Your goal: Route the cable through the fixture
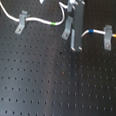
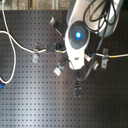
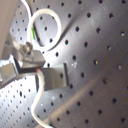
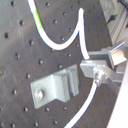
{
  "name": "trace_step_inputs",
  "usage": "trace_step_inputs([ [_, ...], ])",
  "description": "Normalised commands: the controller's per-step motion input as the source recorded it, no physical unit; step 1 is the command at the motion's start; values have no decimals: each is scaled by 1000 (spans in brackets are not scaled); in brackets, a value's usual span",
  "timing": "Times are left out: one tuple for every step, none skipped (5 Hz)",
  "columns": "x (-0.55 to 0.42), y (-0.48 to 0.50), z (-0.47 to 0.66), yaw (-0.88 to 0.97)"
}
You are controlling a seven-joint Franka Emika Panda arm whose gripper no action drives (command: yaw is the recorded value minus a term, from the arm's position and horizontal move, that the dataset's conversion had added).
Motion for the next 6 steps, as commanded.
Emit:
trace_step_inputs([
  [-241, -191, -92, 531],
  [-234, -238, -35, 474],
  [-259, -148, -64, 463],
  [0, 0, 19, 0],
  [1, -21, 384, 0],
  [-20, -13, 352, 0],
])
